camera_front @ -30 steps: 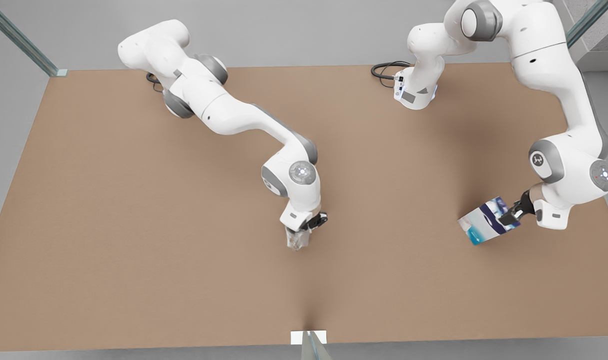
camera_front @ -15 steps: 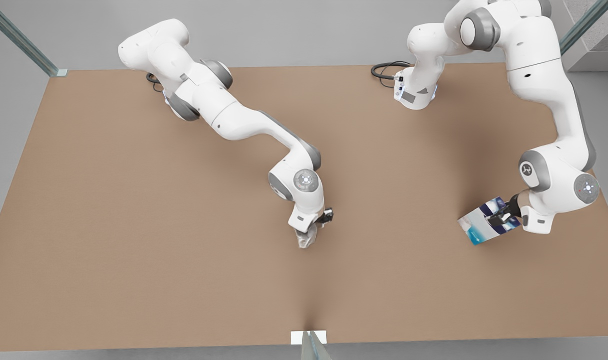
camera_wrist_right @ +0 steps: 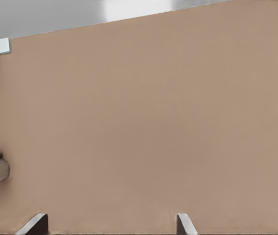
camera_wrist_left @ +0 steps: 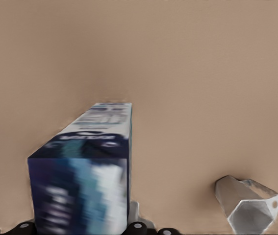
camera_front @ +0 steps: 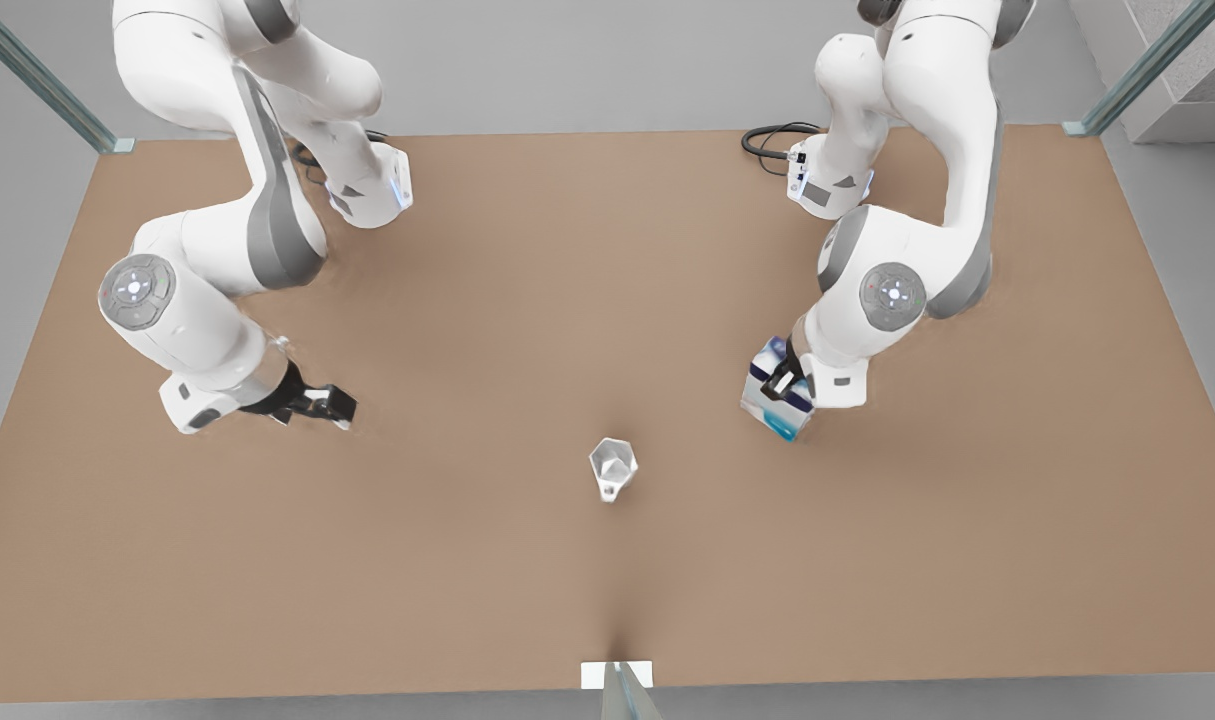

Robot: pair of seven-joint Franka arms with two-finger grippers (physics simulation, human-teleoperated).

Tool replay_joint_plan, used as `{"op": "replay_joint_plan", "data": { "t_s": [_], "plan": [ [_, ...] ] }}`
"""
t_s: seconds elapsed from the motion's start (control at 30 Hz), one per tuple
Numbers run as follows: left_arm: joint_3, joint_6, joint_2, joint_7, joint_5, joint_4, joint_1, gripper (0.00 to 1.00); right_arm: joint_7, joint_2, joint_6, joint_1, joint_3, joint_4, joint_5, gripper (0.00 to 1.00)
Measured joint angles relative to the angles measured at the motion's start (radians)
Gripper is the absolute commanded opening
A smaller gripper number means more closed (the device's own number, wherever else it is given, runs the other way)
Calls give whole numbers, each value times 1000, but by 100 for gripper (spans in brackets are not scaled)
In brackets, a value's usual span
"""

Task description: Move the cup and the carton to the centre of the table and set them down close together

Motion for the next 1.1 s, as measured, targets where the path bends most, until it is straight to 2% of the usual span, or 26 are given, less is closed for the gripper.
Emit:
{"op": "replay_joint_plan", "data": {
  "t_s": [0.03, 0.1, 0.13, 0.2, 0.33, 0.37, 0.47, 0.57, 0.63, 1.0, 1.07, 1.1],
  "plan": [
    [-10, 6, 24, -64, -7, 18, -59, 66, -76, -70, -115, -67, -9, 3, 1, 100],
    [-11, 10, 51, -88, -16, 21, -164, 66, -207, -72, -276, -76, -145, 84, 9, 100],
    [-12, 8, 54, -90, -20, 21, -206, 67, -214, -69, -296, -83, -167, 95, 8, 100],
    [-12, 8, 71, -110, -49, 21, -252, 67, -215, -34, -303, 24, -222, 117, 7, 100],
    [-12, 129, 119, -106, -80, 12, -276, 67, -207, -54, -261, 7, -210, 108, 29, 100],
    [-11, 142, 132, -100, -82, 12, -276, 68, -211, -71, -237, -7, -183, 85, 32, 100],
    [-12, 168, 166, -95, -85, 7, -276, 69, -212, -80, -222, 14, -173, 69, 33, 100],
    [-10, 179, 188, -93, -87, 7, -276, 78, -212, -80, -218, 0, -175, 66, 52, 100],
    [-10, 191, 198, -93, -88, 7, -276, 99, -212, -70, -210, 7, -175, 67, 52, 100],
    [-9, 161, 148, -110, -100, 18, -275, 100, -214, -72, -215, 2, -175, 65, 53, 100],
    [40, 29, 67, -75, -109, 51, -261, 100, -214, -73, -216, 1, -175, 65, 53, 100],
    [68, -86, 30, 54, -111, 112, -163, 100, -214, -73, -216, 0, -175, 65, 53, 100]
  ]
}}
